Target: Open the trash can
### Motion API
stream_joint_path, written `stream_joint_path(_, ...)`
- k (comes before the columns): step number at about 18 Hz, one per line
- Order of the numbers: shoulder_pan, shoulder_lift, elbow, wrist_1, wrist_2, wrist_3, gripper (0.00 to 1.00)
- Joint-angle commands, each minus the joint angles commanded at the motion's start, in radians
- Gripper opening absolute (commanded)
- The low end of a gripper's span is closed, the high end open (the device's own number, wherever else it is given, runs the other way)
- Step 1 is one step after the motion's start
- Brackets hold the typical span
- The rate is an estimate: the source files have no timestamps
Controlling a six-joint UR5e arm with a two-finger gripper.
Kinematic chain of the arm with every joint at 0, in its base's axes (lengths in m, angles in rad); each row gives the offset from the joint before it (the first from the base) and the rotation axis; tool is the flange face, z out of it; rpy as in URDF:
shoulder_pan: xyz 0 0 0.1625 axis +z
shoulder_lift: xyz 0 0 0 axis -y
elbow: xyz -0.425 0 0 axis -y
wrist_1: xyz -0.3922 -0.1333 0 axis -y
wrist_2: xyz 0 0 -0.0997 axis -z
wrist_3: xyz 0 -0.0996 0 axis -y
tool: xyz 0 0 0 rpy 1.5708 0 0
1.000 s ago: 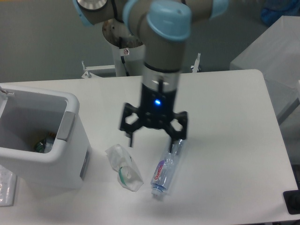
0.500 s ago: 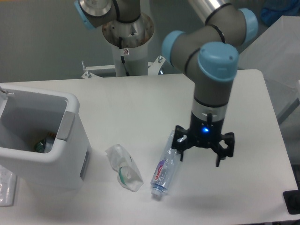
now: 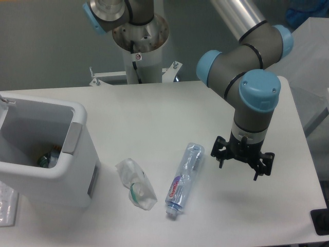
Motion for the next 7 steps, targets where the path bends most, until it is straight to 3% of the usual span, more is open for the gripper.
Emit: stream_joint_path(7,0.000,0.000,-0.002,0.000,0.009,0.000,1.00)
